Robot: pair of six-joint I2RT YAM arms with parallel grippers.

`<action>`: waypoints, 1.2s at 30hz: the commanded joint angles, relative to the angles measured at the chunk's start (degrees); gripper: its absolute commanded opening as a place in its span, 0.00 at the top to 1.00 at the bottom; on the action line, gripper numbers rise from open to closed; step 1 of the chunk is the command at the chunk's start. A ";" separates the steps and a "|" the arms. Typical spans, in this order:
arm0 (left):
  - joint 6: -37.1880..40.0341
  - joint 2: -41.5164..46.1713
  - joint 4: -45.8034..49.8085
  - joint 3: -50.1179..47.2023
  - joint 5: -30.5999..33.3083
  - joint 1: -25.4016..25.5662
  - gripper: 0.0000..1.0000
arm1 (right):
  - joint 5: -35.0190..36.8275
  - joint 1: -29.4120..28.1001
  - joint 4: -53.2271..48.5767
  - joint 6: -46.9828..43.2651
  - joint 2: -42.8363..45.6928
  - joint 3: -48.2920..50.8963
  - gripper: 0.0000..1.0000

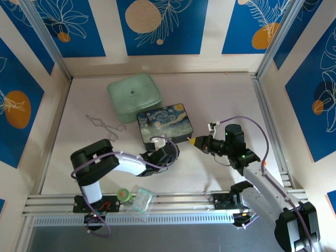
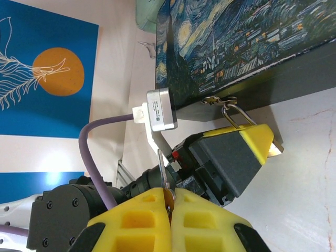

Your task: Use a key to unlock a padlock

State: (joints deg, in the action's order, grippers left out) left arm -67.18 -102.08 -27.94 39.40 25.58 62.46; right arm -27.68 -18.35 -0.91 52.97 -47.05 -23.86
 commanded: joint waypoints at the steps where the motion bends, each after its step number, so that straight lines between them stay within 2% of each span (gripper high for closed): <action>1: 1.22 -3.82 0.51 0.86 -2.36 -1.08 0.61 | -0.02 0.16 0.29 0.38 0.54 0.66 1.00; 11: 1.36 -1.47 0.28 0.03 -2.78 -1.30 0.90 | -1.55 0.16 2.96 3.17 -0.48 3.92 1.00; 16: -2.84 1.71 0.52 -0.24 -5.39 -2.54 0.91 | -5.09 -0.83 10.76 11.04 -4.37 7.87 1.00; 20: -9.31 4.38 -2.11 -2.15 -7.78 -3.95 0.91 | -6.68 -2.66 24.43 19.20 -9.82 12.17 1.00; 25: -13.86 7.59 -2.60 -2.83 -8.19 -4.78 0.92 | -5.64 -5.15 33.87 22.05 -14.91 15.05 1.00; 36: -13.28 16.13 -1.71 -3.60 -5.04 -4.80 0.94 | -6.39 -7.78 43.12 24.29 -24.15 11.04 1.00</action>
State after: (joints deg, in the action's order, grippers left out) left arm -79.68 -90.15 -27.40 36.01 18.06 57.98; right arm -33.26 -25.21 37.21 75.75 -69.52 -10.79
